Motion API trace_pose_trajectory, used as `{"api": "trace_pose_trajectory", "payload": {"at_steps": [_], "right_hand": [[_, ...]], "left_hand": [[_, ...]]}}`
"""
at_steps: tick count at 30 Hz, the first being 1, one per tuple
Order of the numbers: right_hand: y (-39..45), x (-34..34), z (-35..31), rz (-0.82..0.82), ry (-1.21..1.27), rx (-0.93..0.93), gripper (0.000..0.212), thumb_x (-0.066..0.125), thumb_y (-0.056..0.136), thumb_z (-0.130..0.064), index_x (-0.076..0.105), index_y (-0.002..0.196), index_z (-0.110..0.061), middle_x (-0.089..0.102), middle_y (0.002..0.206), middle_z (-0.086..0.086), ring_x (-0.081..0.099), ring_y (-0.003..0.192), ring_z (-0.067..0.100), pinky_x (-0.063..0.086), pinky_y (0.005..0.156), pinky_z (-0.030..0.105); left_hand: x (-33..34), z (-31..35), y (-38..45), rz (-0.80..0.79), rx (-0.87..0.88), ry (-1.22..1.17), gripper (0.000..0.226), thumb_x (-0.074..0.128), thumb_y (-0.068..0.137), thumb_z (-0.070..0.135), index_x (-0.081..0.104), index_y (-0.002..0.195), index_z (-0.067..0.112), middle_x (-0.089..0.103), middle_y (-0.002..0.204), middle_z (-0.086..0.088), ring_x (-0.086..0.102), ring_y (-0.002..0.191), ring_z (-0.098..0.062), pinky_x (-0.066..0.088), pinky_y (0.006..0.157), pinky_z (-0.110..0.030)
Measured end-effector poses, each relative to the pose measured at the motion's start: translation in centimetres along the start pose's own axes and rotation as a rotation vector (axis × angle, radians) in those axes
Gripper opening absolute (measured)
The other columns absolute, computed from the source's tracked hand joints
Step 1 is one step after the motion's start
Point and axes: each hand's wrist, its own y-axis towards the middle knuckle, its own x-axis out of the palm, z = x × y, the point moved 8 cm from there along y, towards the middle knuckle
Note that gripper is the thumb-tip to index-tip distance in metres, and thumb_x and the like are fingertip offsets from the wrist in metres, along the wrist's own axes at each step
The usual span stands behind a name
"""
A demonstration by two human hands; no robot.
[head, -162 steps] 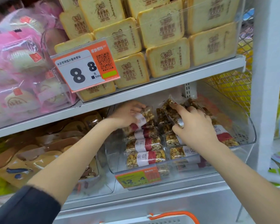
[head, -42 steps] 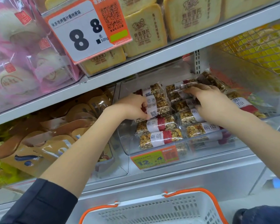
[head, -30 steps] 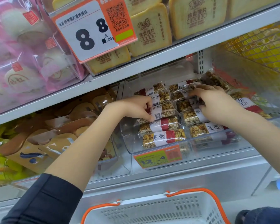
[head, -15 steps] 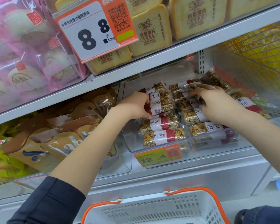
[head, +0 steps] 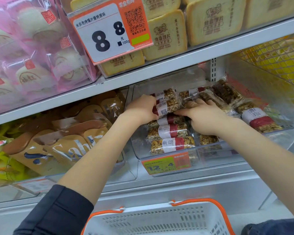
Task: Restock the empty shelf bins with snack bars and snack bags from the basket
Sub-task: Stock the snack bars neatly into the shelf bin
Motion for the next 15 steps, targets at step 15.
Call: {"api": "trace_pose_trajectory", "payload": {"at_steps": [15], "right_hand": [[-0.22, 0.20, 0.25, -0.129, -0.011, 0.031, 0.069, 0.034, 0.090, -0.004, 0.037, 0.134, -0.056, 0.031, 0.151, 0.002, 0.019, 0.138, 0.026, 0.020, 0.112, 0.047]], "left_hand": [[1.05, 0.79, 0.85, -0.065, 0.132, 0.060, 0.052, 0.072, 0.082, 0.016, 0.050, 0.129, 0.018, 0.052, 0.129, -0.007, 0.054, 0.110, -0.026, 0.046, 0.077, -0.031]]}}
